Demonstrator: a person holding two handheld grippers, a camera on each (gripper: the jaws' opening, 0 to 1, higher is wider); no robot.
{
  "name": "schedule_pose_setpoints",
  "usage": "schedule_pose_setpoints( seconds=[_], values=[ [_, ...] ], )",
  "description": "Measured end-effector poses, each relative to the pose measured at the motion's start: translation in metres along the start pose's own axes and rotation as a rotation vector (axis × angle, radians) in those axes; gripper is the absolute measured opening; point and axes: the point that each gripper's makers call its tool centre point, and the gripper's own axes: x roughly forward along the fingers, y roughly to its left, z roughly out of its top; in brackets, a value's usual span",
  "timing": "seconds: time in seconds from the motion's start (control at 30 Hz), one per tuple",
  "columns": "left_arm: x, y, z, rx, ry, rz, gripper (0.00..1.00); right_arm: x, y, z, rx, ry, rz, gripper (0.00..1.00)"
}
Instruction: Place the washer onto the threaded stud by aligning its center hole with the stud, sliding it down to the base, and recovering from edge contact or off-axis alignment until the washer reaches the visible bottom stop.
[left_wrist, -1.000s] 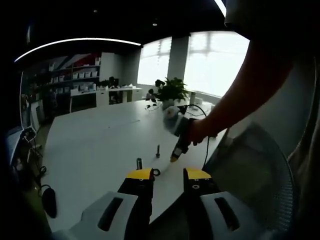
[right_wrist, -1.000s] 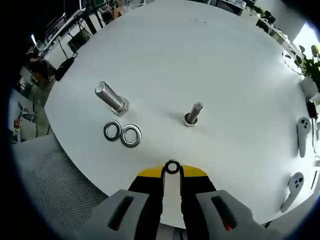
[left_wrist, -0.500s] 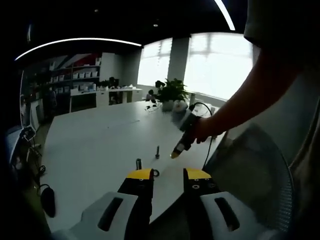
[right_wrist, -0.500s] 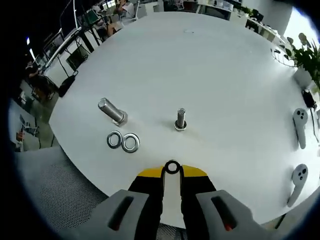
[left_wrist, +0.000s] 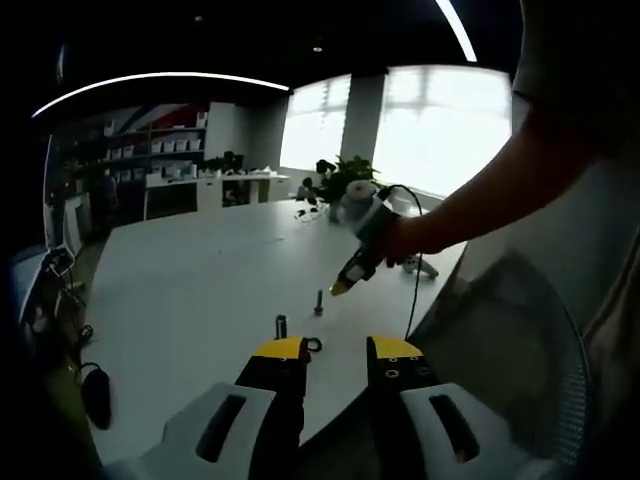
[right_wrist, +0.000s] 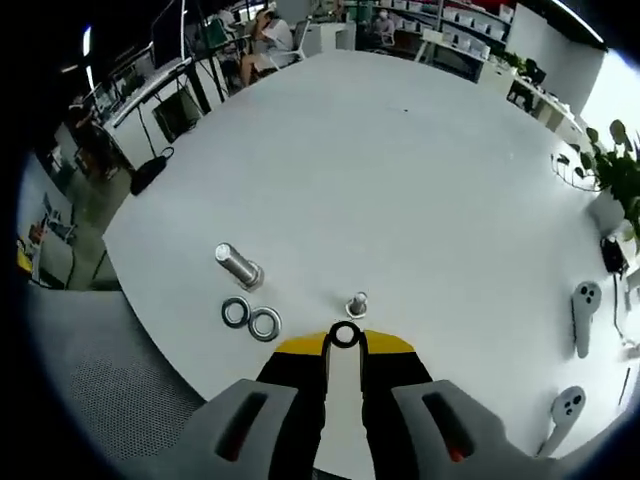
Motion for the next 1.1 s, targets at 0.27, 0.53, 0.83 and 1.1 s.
schedule_pose_setpoints(
  seconds=[0.27,0.53,0.83,1.1],
  values=[
    [0.0,0.003,0.001,-0.003,-0.006,0.013,0.22,0.013,-0.01,0.006,-0.071,0.03,-0.021,0.13],
    [-0.001,0.002,0.003,-0.003,-0.018,0.01,0.22,0.018,-0.021,0.008,-0.048,0.029,-0.036,0.13],
    [-0.002,0.002,0.008,-0.001,-0.044,0.011,0.22,0.013,-0.031,0.005,0.044,0.031,-0.061,0.13],
    [-0.002,0.001,0.009,-0.003,-0.046,0.005,0.22,0.007,-0.03,0.006,0.066,0.035,-0.067,0.13]
  ],
)
